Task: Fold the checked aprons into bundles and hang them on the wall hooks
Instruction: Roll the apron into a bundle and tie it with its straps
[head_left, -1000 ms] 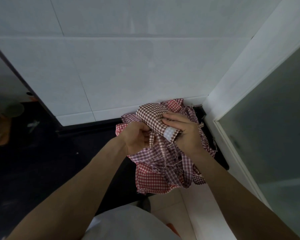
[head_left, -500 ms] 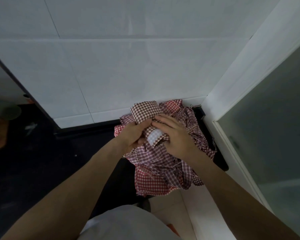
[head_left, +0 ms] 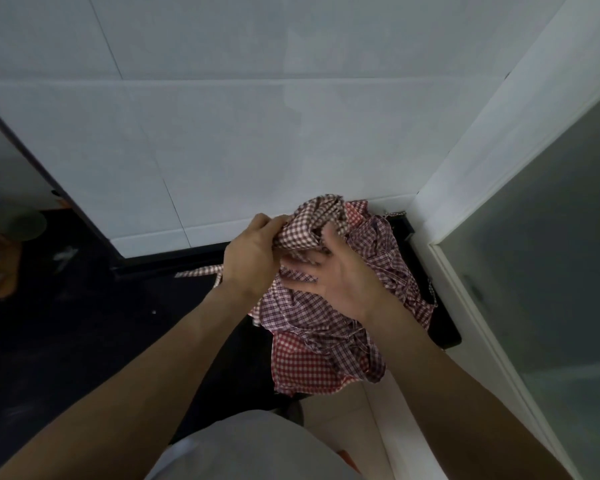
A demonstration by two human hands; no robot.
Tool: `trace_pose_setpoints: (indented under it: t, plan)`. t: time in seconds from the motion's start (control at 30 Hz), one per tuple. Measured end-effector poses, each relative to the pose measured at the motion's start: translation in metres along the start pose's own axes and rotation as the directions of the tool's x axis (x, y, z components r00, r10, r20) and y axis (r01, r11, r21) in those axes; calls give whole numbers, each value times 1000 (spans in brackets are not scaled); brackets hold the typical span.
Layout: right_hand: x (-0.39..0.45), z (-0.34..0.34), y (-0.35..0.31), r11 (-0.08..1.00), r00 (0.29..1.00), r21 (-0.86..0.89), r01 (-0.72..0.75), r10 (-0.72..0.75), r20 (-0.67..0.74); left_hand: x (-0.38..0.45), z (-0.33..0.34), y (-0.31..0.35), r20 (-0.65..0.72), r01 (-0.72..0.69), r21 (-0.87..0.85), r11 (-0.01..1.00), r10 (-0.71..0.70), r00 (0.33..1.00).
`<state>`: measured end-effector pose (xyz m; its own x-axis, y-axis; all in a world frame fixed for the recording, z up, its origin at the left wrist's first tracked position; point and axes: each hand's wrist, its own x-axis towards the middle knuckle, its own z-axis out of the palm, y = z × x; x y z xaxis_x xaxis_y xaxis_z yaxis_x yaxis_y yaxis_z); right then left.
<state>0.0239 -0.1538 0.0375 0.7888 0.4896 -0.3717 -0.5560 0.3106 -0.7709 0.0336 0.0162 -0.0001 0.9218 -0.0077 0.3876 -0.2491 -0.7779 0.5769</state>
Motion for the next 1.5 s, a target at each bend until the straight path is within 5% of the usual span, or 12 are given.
trace_pose_setpoints:
  t: [0.13, 0.3, 0.47, 0.6, 0.8, 1.1, 1.17, 1.3, 1.5]
  plan:
    - [-2, 1, -12, 914, 996, 404, -46, 74, -55, 0, -4, 0, -49, -196, 37, 980, 197, 979]
    - [-6, -4, -19, 909, 953, 416, 10, 117, -279, 4, -1, -4, -56, -337, -12, 941, 336, 940]
    - [-7, -6, -11, 875, 922, 450, 179, 11, -388, -1, -2, 8, 57, 6, -423, 906, 20, 998]
    - [-9, -11, -9, 854, 915, 449, 262, -73, -396, -1, -6, 16, 197, 313, -587, 747, -243, 950]
    - [-18, -18, -14, 881, 919, 368, 297, -159, -361, 2, -13, 15, -3, 170, -402, 900, -188, 982]
    - [-22, -33, 3, 925, 919, 264, 274, -171, -354, -12, -21, 21, -79, 110, -434, 894, -159, 984]
    - [-22, -34, 5, 922, 922, 256, 290, -197, -335, -15, -22, 20, 1, 72, -525, 848, -84, 996]
    - [-21, -34, 9, 932, 896, 131, 338, -276, -348, -14, -29, 32, 279, 307, -715, 629, -147, 949]
    - [-20, -33, 16, 918, 847, 119, 379, -292, -444, -9, -21, 28, 435, 456, -452, 767, -256, 863]
